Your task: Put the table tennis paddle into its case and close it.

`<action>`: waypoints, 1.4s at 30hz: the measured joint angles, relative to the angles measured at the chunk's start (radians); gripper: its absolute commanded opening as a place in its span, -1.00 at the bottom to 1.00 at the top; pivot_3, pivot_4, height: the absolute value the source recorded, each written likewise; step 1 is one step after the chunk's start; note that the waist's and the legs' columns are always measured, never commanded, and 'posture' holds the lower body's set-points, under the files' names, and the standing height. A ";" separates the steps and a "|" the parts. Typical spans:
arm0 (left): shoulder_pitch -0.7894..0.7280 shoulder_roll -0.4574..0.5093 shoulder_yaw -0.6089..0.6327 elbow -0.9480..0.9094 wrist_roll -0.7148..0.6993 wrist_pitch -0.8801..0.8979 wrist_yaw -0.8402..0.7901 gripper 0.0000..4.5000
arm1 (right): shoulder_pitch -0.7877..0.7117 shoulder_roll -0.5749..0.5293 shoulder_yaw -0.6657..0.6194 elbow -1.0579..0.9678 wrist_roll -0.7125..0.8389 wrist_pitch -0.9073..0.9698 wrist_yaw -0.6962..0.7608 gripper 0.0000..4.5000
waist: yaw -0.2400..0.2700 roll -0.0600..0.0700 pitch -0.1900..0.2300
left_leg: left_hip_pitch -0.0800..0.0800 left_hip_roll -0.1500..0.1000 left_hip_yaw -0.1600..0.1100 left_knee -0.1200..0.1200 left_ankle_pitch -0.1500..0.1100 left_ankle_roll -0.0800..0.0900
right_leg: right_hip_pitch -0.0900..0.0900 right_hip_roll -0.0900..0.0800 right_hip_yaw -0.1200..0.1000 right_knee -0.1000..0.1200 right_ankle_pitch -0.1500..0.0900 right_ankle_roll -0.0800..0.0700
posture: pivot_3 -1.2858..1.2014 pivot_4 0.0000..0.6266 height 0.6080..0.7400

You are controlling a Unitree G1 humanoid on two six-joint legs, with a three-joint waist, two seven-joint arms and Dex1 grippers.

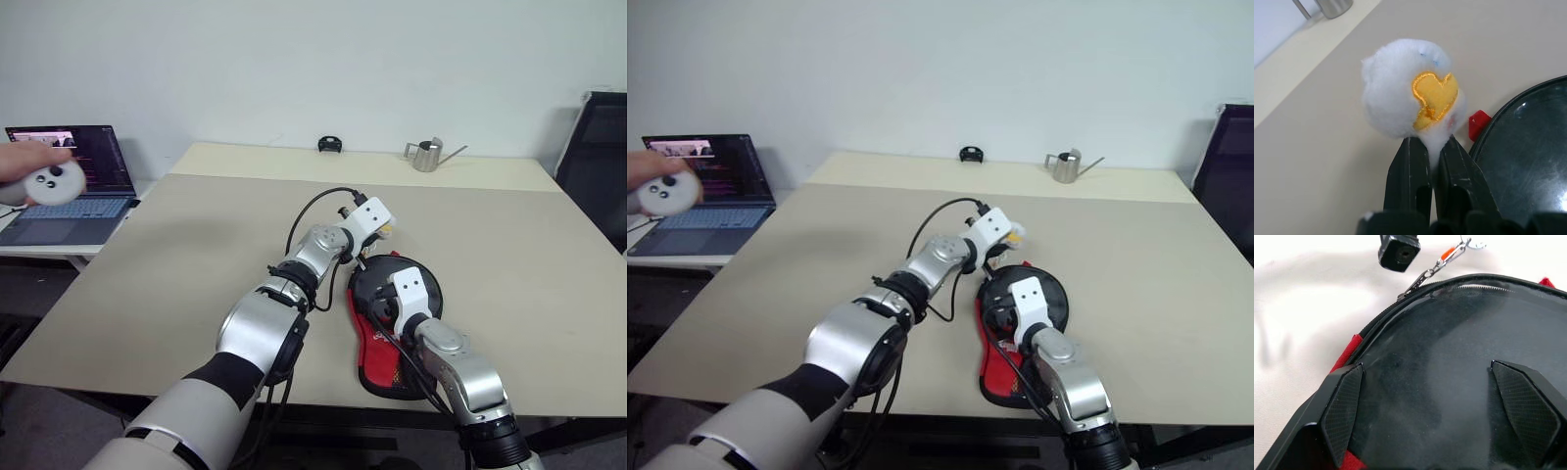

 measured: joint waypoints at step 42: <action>-0.049 -0.122 -0.003 0.021 0.092 0.072 0.209 -1.00 | 0.223 0.069 0.000 -0.317 -0.002 0.164 -0.159 1.00 | 0.006 0.002 -0.001 | -0.002 -0.005 -0.008 -0.002 -0.002 0.000 | 0.004 -0.007 -0.007 -0.007 -0.003 0.006 | 0.03 -0.52 1.00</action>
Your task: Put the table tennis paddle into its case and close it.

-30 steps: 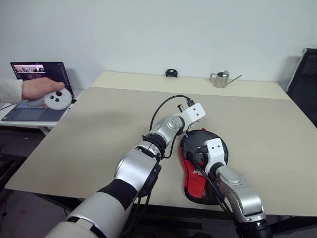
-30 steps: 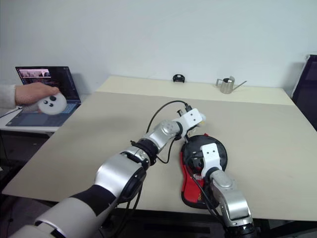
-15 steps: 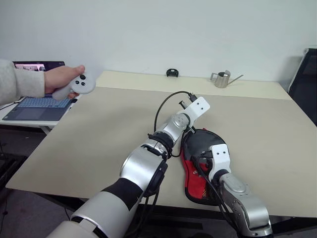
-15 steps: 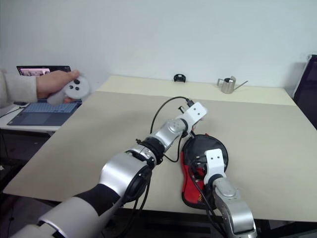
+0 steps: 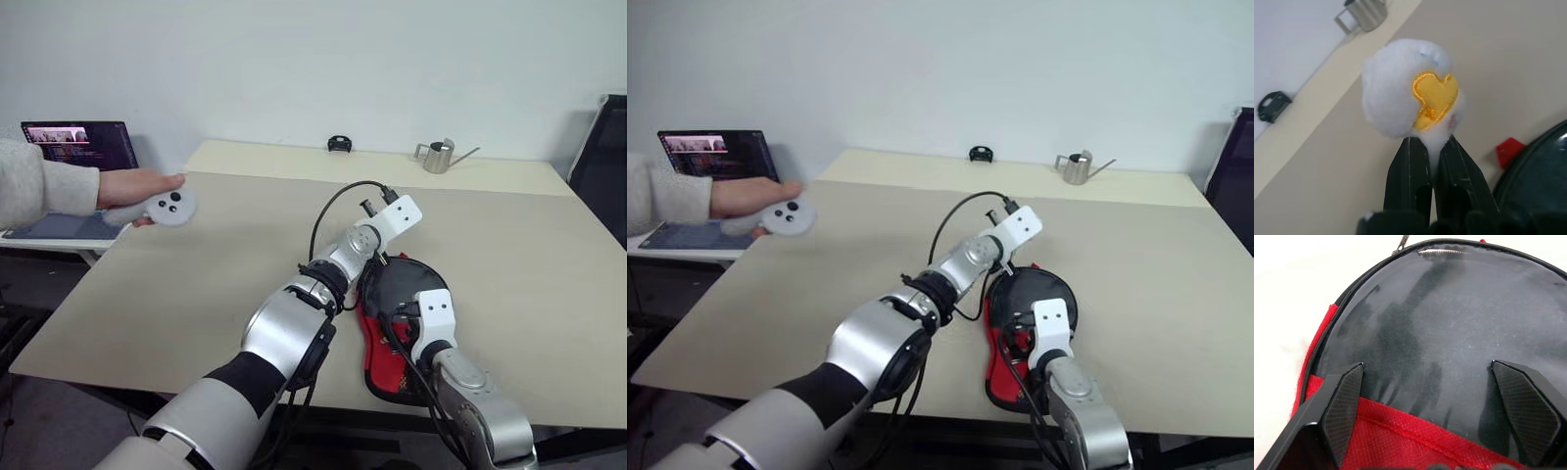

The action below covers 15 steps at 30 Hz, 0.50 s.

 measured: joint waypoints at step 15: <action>0.021 -0.003 0.042 -0.001 -0.046 0.038 -0.091 0.99 | 0.000 0.019 0.004 0.001 -0.001 0.000 -0.010 1.00 | -0.005 0.000 0.000 | 0.000 0.000 0.000 0.000 0.000 0.000 | 0.000 0.000 0.000 0.000 0.000 0.000 | 0.03 -0.52 1.00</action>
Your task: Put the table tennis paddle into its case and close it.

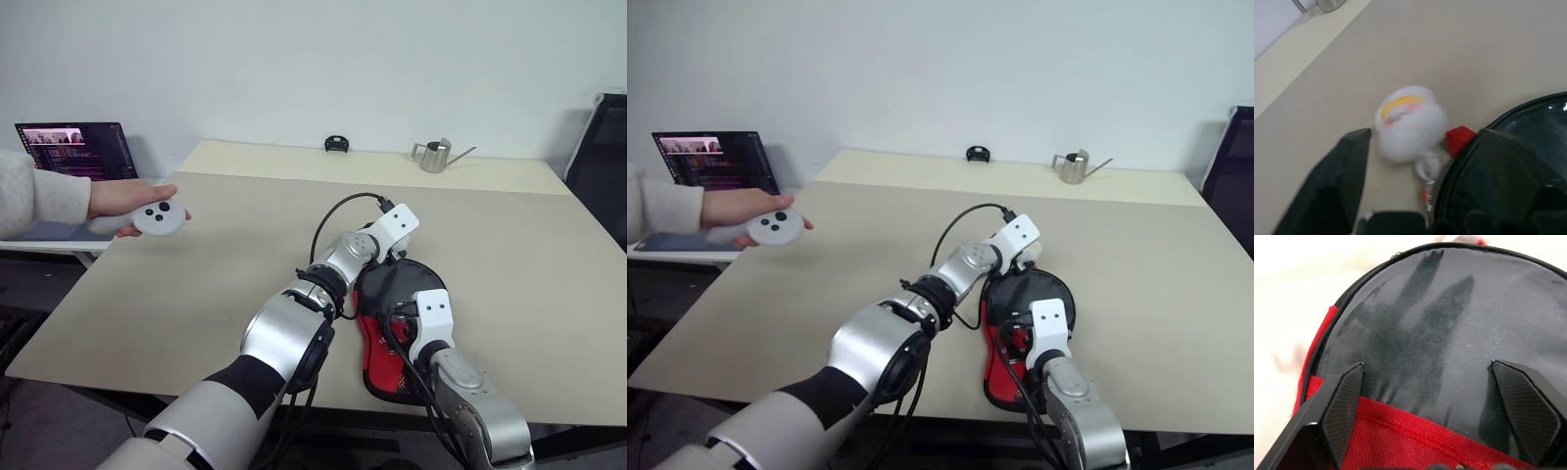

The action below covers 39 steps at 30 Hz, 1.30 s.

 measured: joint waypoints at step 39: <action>0.578 0.505 0.110 -0.709 -0.427 -0.114 -0.842 0.99 | -0.242 -0.332 -0.083 0.296 0.120 -0.094 0.422 1.00 | -0.026 0.003 0.002 | 0.002 0.004 0.007 -0.001 -0.001 0.001 | -0.001 0.001 0.009 0.001 0.003 -0.006 | 0.03 -0.52 1.00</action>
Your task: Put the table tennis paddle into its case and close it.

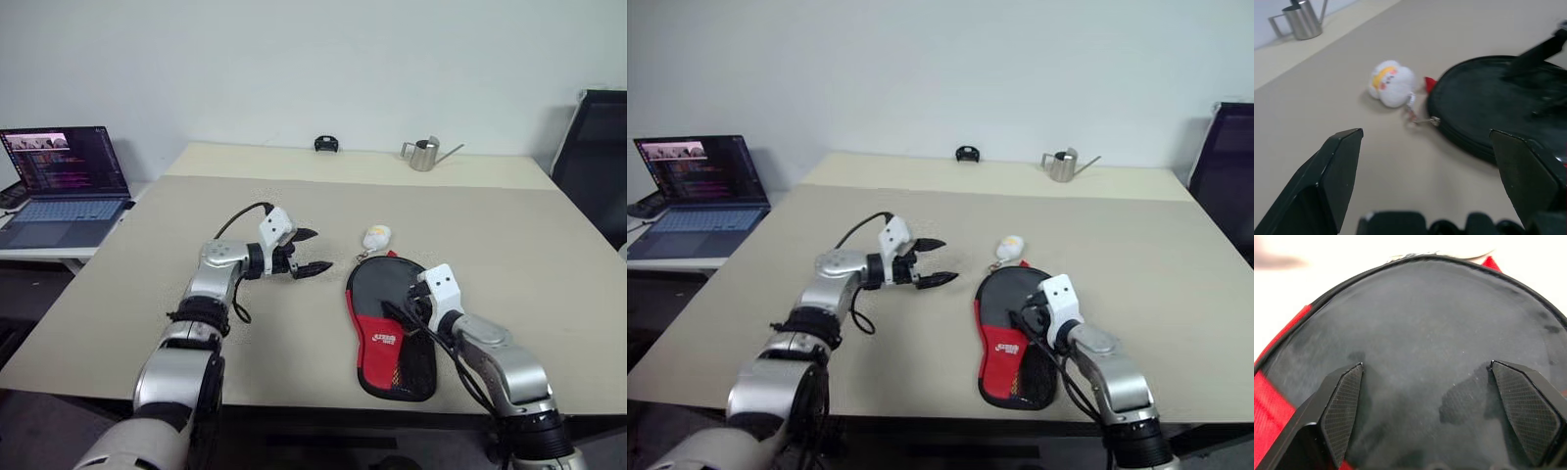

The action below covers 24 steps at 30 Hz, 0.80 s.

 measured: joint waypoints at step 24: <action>0.043 -0.066 -0.232 -0.313 -0.034 0.144 0.100 0.99 | -0.020 -0.424 -0.234 -0.204 0.371 0.229 0.376 1.00 | 0.031 0.015 0.015 | -0.021 -0.002 0.000 0.003 -0.003 0.005 | -0.013 -0.001 -0.002 -0.009 0.000 0.000 | 0.03 -0.52 1.00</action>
